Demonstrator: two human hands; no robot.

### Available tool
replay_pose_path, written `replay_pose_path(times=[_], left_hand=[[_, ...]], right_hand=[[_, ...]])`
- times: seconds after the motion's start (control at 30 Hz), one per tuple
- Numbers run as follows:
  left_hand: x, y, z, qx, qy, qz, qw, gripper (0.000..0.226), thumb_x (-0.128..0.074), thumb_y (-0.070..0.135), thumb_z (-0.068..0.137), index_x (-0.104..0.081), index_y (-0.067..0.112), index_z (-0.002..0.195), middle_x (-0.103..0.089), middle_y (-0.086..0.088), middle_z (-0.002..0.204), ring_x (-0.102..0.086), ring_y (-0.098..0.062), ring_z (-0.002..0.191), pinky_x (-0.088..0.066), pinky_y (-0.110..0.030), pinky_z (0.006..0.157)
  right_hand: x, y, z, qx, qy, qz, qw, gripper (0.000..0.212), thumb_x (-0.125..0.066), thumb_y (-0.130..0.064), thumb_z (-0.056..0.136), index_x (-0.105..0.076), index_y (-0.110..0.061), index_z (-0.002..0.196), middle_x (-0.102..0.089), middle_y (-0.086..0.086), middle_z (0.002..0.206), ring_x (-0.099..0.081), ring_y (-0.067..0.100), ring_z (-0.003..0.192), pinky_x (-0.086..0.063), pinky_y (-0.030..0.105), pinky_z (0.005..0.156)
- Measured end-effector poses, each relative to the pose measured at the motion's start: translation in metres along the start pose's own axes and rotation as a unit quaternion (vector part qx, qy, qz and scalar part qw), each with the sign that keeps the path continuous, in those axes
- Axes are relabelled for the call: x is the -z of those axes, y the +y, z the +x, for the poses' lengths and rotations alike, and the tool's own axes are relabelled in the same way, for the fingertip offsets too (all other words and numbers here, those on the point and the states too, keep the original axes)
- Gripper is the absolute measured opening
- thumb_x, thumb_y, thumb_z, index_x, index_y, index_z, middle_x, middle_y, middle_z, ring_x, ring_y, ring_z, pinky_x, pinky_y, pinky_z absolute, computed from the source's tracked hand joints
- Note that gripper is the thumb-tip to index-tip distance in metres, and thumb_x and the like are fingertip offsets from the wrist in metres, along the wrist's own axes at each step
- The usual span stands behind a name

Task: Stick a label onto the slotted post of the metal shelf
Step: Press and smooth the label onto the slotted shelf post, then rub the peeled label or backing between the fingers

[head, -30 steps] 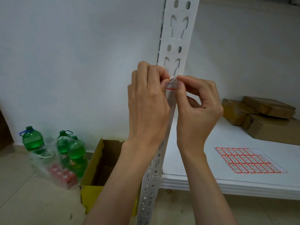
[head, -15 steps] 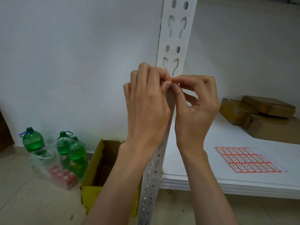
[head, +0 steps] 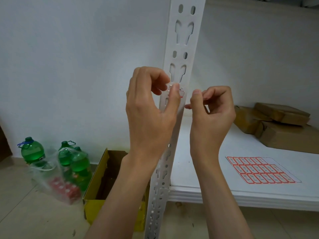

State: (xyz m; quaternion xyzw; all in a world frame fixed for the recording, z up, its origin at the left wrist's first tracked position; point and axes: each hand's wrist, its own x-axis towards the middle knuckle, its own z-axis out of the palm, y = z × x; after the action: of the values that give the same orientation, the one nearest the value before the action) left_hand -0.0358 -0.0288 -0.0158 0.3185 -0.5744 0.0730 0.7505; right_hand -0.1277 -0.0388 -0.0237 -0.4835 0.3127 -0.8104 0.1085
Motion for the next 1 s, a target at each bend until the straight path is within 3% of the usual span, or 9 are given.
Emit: replay_pose_path(times=[0.07,0.13,0.2,0.33,0.53,0.6,0.67,0.77,1.0], left_hand=[[-0.002,0.004,-0.002,-0.014,-0.010,-0.012,1.000,0.016,-0.069,0.009,0.088,-0.054,0.003,0.087,-0.054,-0.007,0.083,-0.049,-0.013,0.072,-0.038,-0.008,0.071],[-0.006,0.008,-0.006,-0.019,-0.032,-0.030,0.999,0.017,-0.069,0.006,0.087,-0.052,0.003,0.084,-0.053,-0.009,0.079,-0.049,-0.017,0.068,-0.043,-0.015,0.065],[-0.012,0.011,-0.012,-0.016,-0.056,-0.036,0.998,0.017,-0.069,0.004,0.088,-0.053,0.002,0.082,-0.053,-0.008,0.078,-0.050,-0.018,0.065,-0.047,-0.021,0.060],[-0.024,0.015,-0.026,-0.007,-0.100,-0.024,0.995,0.013,-0.070,0.004,0.089,-0.059,0.006,0.084,-0.057,0.000,0.083,-0.054,-0.012,0.069,-0.049,-0.017,0.062],[-0.045,0.016,-0.053,0.050,-0.189,-0.018,0.980,0.008,-0.076,0.007,0.086,-0.072,0.013,0.087,-0.067,0.003,0.087,-0.063,-0.009,0.074,-0.055,-0.025,0.070],[-0.051,0.017,-0.063,0.072,-0.220,-0.003,0.973,0.009,-0.074,0.007,0.087,-0.072,0.016,0.087,-0.067,0.005,0.087,-0.063,-0.008,0.075,-0.054,-0.022,0.070],[-0.058,0.015,-0.074,0.113,-0.265,0.025,0.957,0.008,-0.070,0.011,0.091,-0.068,0.018,0.088,-0.064,0.006,0.090,-0.062,-0.009,0.075,-0.051,-0.018,0.068],[-0.068,0.007,-0.093,0.161,-0.324,0.089,0.928,0.009,-0.064,0.016,0.093,-0.062,0.019,0.085,-0.062,0.006,0.092,-0.063,-0.013,0.075,-0.053,-0.028,0.069],[-0.081,-0.016,-0.125,0.211,-0.411,0.152,0.874,0.008,-0.063,0.014,0.094,-0.070,0.014,0.090,-0.066,-0.001,0.092,-0.065,-0.019,0.082,-0.056,-0.033,0.074]], right_hand=[[0.002,0.001,0.002,-0.024,0.005,0.015,1.000,0.015,-0.064,0.001,0.091,-0.054,-0.008,0.083,-0.051,-0.001,0.074,-0.052,0.018,0.068,-0.057,0.045,0.066],[0.007,0.002,0.004,-0.044,0.004,0.036,0.998,0.011,-0.066,0.001,0.091,-0.059,-0.004,0.086,-0.056,0.002,0.075,-0.055,0.012,0.069,-0.054,0.026,0.064],[0.013,0.003,0.006,-0.064,-0.008,0.050,0.997,0.005,-0.070,0.000,0.090,-0.065,-0.001,0.088,-0.064,0.008,0.080,-0.061,0.014,0.074,-0.052,0.018,0.067],[0.030,0.015,0.016,-0.089,-0.023,-0.004,0.996,0.006,-0.072,-0.002,0.088,-0.076,-0.004,0.091,-0.076,0.008,0.086,-0.072,0.019,0.079,-0.057,0.022,0.071],[0.067,0.049,0.023,-0.176,-0.068,-0.111,0.976,0.024,-0.063,0.004,0.086,-0.080,-0.012,0.091,-0.078,0.004,0.084,-0.072,0.017,0.079,-0.056,0.027,0.066],[0.080,0.061,0.023,-0.197,-0.070,-0.138,0.968,0.024,-0.062,0.001,0.087,-0.080,-0.013,0.090,-0.078,0.003,0.081,-0.071,0.018,0.076,-0.056,0.030,0.064],[0.091,0.070,0.021,-0.223,-0.078,-0.176,0.956,0.020,-0.064,-0.003,0.089,-0.080,-0.015,0.087,-0.077,0.001,0.078,-0.070,0.017,0.073,-0.056,0.027,0.063],[0.106,0.080,0.017,-0.260,-0.120,-0.249,0.925,0.019,-0.066,-0.003,0.086,-0.081,-0.015,0.083,-0.076,-0.001,0.074,-0.069,0.008,0.067,-0.052,0.017,0.061],[0.121,0.100,0.006,-0.326,-0.189,-0.341,0.861,0.018,-0.068,0.007,0.078,-0.077,-0.007,0.070,-0.071,0.001,0.064,-0.065,0.012,0.060,-0.057,0.027,0.061]])
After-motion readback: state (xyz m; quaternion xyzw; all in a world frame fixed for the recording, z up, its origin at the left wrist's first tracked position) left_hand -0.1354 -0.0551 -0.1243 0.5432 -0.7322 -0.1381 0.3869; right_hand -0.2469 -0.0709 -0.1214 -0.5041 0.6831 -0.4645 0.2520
